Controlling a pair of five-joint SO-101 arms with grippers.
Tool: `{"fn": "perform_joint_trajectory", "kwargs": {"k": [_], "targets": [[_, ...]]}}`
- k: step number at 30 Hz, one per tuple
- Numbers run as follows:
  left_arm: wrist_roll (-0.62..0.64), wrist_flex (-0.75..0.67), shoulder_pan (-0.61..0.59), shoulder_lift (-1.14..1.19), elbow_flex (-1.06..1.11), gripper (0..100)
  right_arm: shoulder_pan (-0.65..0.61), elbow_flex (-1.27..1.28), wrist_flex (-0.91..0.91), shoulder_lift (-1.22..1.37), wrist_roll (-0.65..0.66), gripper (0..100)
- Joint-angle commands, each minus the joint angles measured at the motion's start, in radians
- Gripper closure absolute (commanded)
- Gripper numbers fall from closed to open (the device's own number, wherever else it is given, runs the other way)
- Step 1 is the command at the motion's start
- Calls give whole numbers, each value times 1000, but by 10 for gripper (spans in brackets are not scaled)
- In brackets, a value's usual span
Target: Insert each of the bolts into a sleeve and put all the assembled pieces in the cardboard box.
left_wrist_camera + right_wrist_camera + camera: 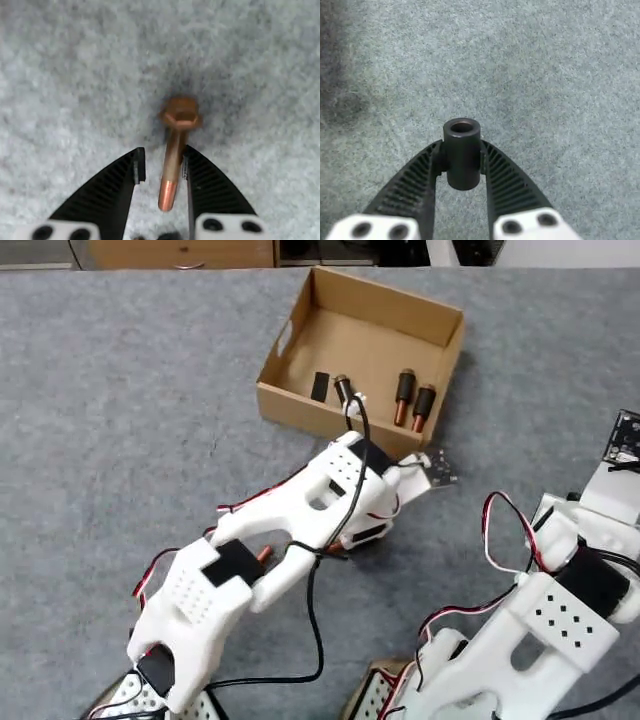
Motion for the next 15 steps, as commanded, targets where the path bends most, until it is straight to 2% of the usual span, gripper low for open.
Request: {"fn": "perform_joint_trajectory", "kwargs": {"k": [1,4,6,8,10,15], "targets": [[2,-8,18,15,-66,871,7,-5,-21,-12,11,998],[29,-15,17,44,-72,872,7,-5,-20,-12,12,998],[60,-71,14,61,-68,878,7,-5,-20,-12,12,998],[94,-110,11,64,-63,939,7,-5,-18,-12,12,998],[95,-107,11,62,-68,984,7,-5,-18,-12,12,998],[101,-68,8,61,-86,983,-36,-1,-17,-16,12,998]]}}
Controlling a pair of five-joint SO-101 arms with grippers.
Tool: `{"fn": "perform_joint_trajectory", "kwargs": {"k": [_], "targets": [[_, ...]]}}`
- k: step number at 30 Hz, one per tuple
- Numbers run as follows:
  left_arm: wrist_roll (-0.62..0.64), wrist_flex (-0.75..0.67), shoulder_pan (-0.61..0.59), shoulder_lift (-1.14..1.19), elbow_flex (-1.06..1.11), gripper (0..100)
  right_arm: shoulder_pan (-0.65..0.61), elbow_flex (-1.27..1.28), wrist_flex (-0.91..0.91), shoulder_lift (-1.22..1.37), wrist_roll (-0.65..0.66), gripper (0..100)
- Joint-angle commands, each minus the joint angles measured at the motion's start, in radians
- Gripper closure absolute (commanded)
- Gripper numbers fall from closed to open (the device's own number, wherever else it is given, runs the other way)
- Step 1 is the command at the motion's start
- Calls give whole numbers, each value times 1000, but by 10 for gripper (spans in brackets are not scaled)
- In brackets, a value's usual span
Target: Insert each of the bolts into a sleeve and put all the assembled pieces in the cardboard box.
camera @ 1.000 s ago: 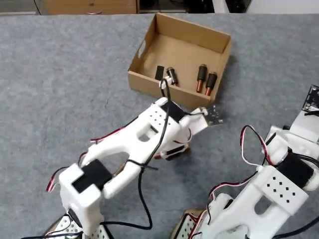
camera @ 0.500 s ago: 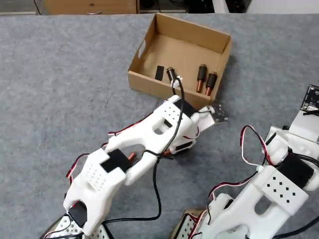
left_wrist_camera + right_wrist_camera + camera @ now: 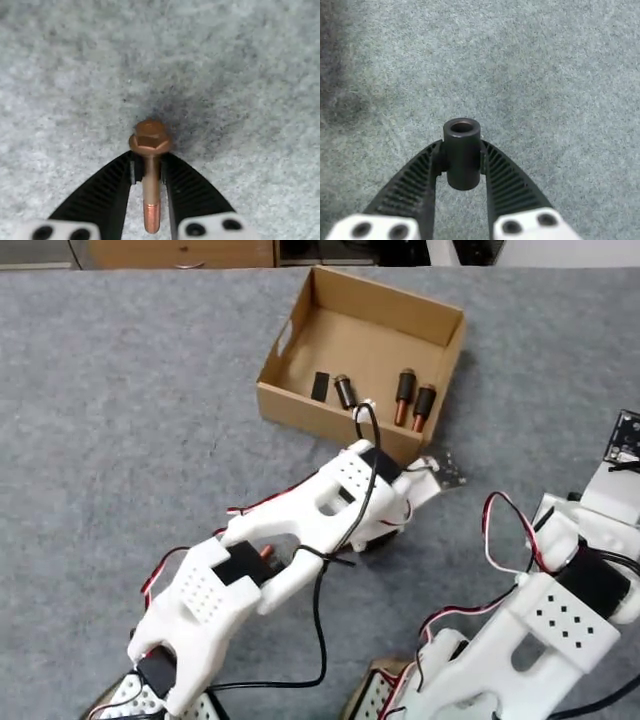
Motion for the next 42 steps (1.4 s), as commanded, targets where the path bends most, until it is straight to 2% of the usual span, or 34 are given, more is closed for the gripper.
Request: {"fn": "perform_joint_trajectory", "kwargs": {"k": [1,9,14,20,23,26,31,33,37,42], "targets": [[26,12,-11,-1,-74,983,-59,-1,-17,-16,12,998],[227,269,-115,-71,-428,983,-289,-5,-25,-18,25,998],[339,439,-216,-148,-609,983,-381,-7,-44,-18,175,998],[410,470,-336,-298,-658,983,-437,-21,-40,-19,187,998],[411,470,-345,-432,-608,983,-461,-21,-44,-19,187,998],[468,470,-345,-599,-508,983,-495,-21,-38,-19,183,998],[529,470,-345,-866,-245,982,-565,-42,-8,-19,26,998],[565,470,-345,-970,-133,982,-622,-50,15,-19,-46,998],[578,459,-345,-1187,51,982,-750,-42,28,-19,-109,998],[578,259,-356,-1458,338,982,-931,-58,117,-33,-204,998]]}}
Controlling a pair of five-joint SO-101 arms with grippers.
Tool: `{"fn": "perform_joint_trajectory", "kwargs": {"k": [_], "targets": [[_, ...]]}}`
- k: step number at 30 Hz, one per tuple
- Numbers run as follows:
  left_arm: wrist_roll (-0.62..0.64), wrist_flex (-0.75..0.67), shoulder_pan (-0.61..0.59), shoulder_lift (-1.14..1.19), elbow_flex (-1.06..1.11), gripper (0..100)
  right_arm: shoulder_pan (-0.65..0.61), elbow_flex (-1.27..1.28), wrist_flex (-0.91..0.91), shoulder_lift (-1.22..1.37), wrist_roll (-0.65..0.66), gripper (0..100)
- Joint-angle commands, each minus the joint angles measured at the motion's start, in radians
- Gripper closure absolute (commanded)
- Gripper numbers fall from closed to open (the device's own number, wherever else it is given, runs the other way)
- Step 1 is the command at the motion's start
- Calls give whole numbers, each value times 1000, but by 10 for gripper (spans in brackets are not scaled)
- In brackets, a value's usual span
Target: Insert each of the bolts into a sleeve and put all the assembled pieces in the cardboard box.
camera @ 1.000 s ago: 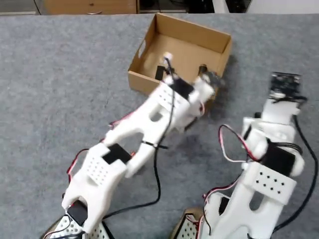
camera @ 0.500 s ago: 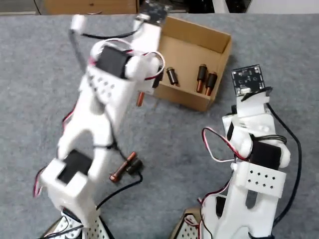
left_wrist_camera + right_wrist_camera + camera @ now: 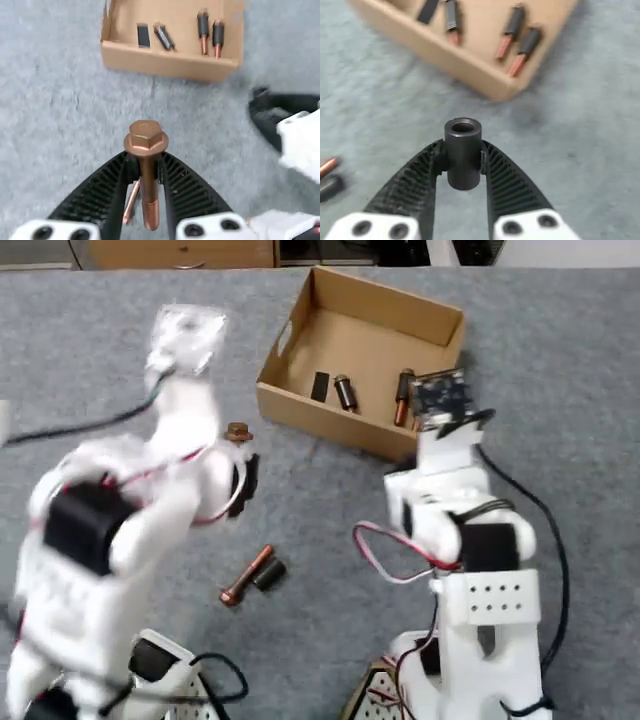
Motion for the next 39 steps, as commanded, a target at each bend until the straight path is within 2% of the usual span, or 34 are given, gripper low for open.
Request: {"fn": "perform_joint_trajectory", "kwargs": {"k": [1,6,9,12,17,22,26,31,39], "targets": [[8,-172,-12,-222,229,982,-131,-61,60,-47,-80,998],[11,-393,-11,-499,526,982,-249,-53,78,-216,-169,998],[92,-463,-11,-579,609,982,-320,-16,80,-355,-184,998],[201,-483,-5,-562,612,982,-360,65,72,-509,-184,998],[242,-532,8,-472,563,982,-361,229,58,-762,-216,998],[244,-582,153,-400,496,982,-361,392,-63,-990,-232,998],[281,-666,184,-389,494,982,-363,444,-135,-958,-232,998],[239,-752,187,-383,508,982,-366,490,-190,-937,-233,998],[199,-974,187,-389,697,982,-369,487,-196,-937,-233,998]]}}
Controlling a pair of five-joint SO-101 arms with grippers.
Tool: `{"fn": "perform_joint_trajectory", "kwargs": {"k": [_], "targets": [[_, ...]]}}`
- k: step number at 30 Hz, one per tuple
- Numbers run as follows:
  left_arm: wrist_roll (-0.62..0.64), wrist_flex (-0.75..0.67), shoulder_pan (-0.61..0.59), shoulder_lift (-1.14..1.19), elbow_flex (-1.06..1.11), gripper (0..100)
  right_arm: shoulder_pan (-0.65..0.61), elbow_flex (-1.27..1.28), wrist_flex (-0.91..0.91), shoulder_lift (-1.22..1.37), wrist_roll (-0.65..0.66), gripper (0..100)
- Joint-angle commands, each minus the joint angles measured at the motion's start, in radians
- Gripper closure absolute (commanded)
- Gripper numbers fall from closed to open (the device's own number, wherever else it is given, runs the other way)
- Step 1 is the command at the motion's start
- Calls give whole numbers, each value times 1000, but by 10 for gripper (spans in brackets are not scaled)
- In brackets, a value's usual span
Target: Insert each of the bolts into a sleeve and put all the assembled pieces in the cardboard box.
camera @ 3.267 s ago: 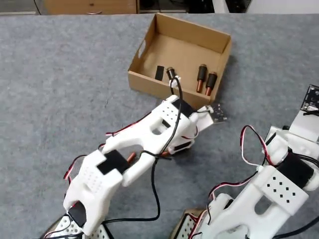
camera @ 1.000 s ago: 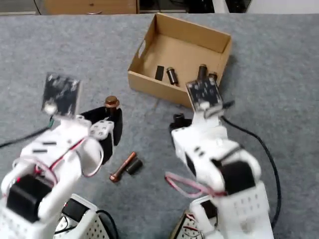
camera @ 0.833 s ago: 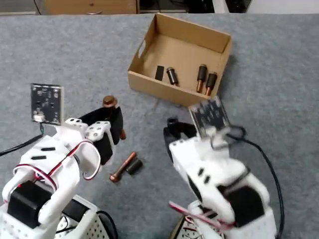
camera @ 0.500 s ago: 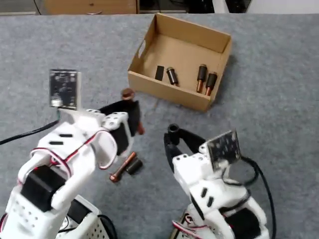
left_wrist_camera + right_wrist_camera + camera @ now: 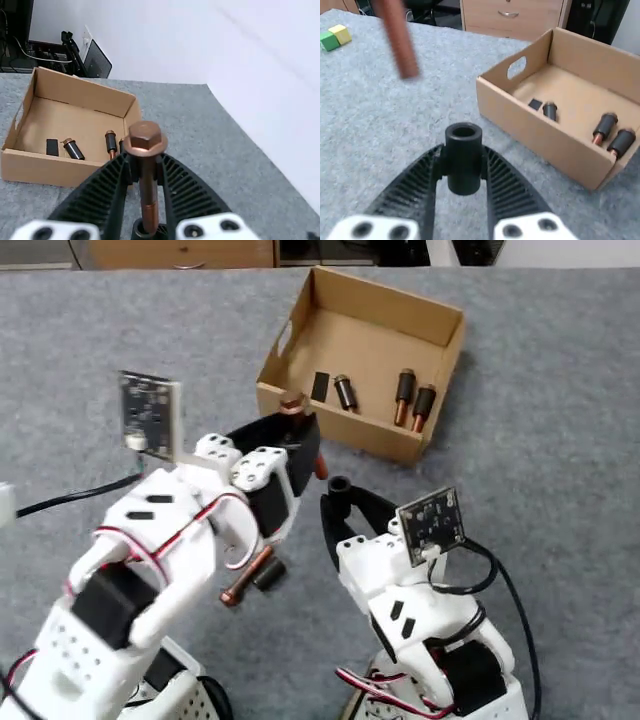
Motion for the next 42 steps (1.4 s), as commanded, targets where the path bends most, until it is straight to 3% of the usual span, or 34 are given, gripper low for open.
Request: {"fn": "perform_joint_trajectory", "kwargs": {"k": [1,13,19,30,42], "targets": [[-11,-104,11,-4,46,982,-15,-2,-29,-67,-12,998],[-11,-133,12,1,104,982,-90,-19,-29,-67,-11,998],[-11,21,23,-5,94,982,-88,-21,-23,-67,-11,998],[-32,32,25,-5,106,982,-94,-28,-23,-67,-8,998],[-35,143,74,-5,110,982,-93,-47,0,-116,138,998]]}}
